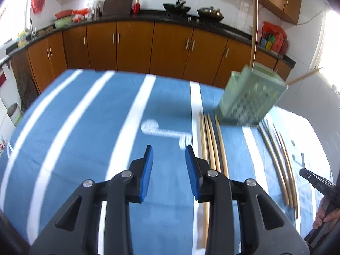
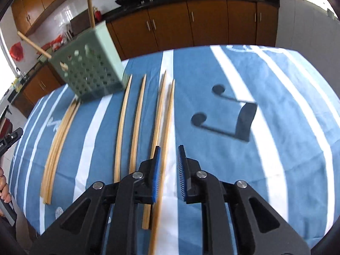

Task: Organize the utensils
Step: 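Grasp another chopstick with the right gripper while the left gripper grasps one too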

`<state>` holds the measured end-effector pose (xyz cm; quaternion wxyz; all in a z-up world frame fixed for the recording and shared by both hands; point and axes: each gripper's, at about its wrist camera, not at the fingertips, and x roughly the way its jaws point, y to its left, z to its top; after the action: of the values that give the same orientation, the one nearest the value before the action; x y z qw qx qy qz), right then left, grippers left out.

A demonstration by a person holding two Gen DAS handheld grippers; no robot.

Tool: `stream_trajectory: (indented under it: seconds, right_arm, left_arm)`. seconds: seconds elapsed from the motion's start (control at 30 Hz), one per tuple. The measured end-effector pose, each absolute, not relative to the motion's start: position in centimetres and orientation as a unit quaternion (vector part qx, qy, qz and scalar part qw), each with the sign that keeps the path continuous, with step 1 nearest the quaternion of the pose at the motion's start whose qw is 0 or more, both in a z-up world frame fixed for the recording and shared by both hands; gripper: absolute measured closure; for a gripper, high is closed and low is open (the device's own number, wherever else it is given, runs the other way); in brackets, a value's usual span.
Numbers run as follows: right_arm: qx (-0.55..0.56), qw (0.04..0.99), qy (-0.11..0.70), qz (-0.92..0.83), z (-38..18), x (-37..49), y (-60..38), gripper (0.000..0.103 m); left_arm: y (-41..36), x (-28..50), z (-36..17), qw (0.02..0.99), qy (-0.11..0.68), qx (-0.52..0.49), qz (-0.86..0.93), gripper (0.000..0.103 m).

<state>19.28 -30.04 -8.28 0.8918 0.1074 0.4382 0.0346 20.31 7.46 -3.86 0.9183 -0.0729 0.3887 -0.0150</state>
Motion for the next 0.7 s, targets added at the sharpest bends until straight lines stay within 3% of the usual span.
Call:
stream_trajectory:
  seconds: [0.33,0.57,0.7]
  right_arm:
    - [0.066,0.893,0.445,0.018,-10.2,19.0,-28.6,0.095]
    - [0.094,0.892,0.441,-0.028,-10.1,19.7,-31.4,0.096]
    - [0.08,0.895,0.439,-0.025,-10.1,19.7,-31.2,0.096]
  left_arm:
    - [5.9,20.3,-6.0,0.906,0.415,-0.067,-0.037,0.071]
    - [4.4,20.1,-7.0,0.9,0.427,-0.055,-0.072,0.072]
    - [3.3,19.9,-7.9,0.894,0.437,-0.044,-0.091,0.077]
